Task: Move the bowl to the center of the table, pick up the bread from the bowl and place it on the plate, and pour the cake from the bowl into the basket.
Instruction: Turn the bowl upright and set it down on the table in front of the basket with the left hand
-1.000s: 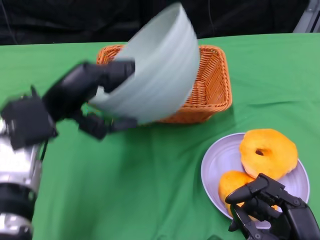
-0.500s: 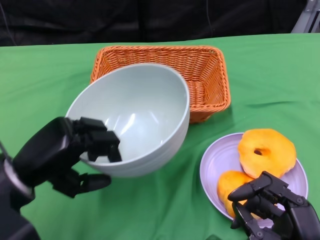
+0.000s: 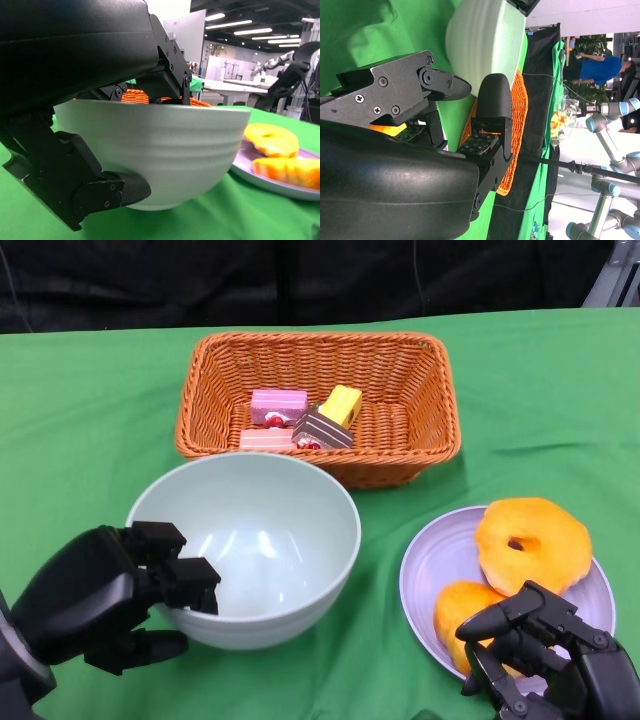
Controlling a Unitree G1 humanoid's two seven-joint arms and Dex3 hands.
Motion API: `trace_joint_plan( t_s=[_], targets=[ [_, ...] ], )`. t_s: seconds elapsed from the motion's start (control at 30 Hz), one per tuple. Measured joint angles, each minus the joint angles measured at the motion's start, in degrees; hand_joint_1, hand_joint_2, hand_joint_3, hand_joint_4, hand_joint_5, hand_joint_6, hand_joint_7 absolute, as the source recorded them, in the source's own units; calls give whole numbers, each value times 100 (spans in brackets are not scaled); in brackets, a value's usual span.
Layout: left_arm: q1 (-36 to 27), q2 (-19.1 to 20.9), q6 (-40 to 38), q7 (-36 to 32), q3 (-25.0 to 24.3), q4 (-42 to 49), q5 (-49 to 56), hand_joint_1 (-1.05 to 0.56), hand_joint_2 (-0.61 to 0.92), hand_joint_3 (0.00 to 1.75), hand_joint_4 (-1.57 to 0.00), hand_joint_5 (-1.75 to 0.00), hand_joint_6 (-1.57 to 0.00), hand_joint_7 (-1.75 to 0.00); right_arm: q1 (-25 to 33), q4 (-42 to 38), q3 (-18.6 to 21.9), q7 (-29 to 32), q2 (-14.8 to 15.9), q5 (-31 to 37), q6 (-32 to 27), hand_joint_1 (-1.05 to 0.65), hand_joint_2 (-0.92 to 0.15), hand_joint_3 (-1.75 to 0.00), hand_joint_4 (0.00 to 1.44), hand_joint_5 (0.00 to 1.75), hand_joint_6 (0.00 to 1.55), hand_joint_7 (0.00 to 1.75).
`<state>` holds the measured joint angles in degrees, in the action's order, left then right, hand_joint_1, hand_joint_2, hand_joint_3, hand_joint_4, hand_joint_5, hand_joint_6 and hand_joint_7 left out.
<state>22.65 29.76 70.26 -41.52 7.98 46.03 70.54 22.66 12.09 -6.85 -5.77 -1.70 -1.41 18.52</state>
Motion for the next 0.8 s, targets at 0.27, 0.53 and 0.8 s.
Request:
trace_joint_plan(
  t_s=[0.27, 0.53, 0.8],
  targets=[
    [492, 161, -797, -1078, 1477, 605, 114, -8, 74, 30, -76, -175, -68, -161, 20, 37, -12, 76, -21, 10, 1, -9, -81, -56, 70, 152, 62, 125],
    [760, 108, -1266, -1301, 2304, 971, -112, -11, 83, 26, -75, -172, -65, -157, 22, 40, -15, 89, -22, 10, 2, -8, -81, -57, 69, 152, 62, 125],
    [768, 58, -1331, -1030, 2575, 933, -657, -17, 92, 9, -86, -125, -99, -55, 20, 40, -17, 94, -19, 14, 3, -8, -80, -57, 69, 152, 62, 125]
  ],
)
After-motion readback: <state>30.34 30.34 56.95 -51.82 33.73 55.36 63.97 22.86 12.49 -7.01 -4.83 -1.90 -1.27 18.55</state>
